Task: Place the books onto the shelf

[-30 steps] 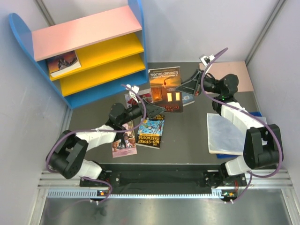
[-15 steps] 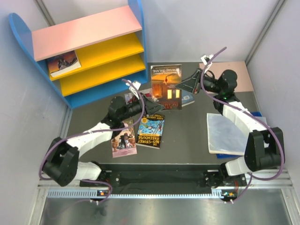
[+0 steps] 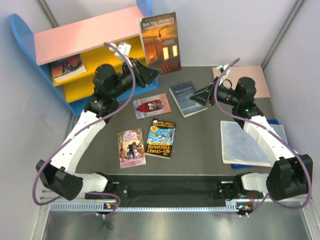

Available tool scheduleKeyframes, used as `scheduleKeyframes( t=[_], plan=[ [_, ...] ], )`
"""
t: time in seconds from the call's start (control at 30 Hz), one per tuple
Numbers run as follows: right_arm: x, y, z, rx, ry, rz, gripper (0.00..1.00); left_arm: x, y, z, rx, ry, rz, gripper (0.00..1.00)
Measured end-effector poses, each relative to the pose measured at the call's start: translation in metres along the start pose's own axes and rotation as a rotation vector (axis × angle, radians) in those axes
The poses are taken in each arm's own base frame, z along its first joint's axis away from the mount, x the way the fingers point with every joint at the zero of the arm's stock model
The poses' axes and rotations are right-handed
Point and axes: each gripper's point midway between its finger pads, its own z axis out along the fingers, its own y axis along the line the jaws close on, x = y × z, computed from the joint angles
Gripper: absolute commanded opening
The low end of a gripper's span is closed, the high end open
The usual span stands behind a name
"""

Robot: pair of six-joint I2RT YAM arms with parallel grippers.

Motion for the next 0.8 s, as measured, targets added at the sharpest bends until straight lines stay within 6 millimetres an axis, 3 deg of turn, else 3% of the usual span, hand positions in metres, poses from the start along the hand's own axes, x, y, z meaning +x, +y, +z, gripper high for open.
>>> scheduleKeyframes(
  t=[0.23, 0.63, 0.8],
  plan=[
    [0.034, -0.011, -0.008, 0.048, 0.044, 0.036, 0.56, -0.064, 0.015, 0.024, -0.082, -0.021, -0.029, 0.0],
    [0.086, -0.019, -0.024, 0.097, 0.108, 0.097, 0.57, -0.146, 0.087, 0.039, -0.045, -0.081, -0.37, 0.0],
    [0.1, -0.018, -0.028, 0.105, 0.127, 0.114, 0.57, -0.169, 0.113, 0.039, 0.025, -0.115, -0.568, 0.0]
  ],
)
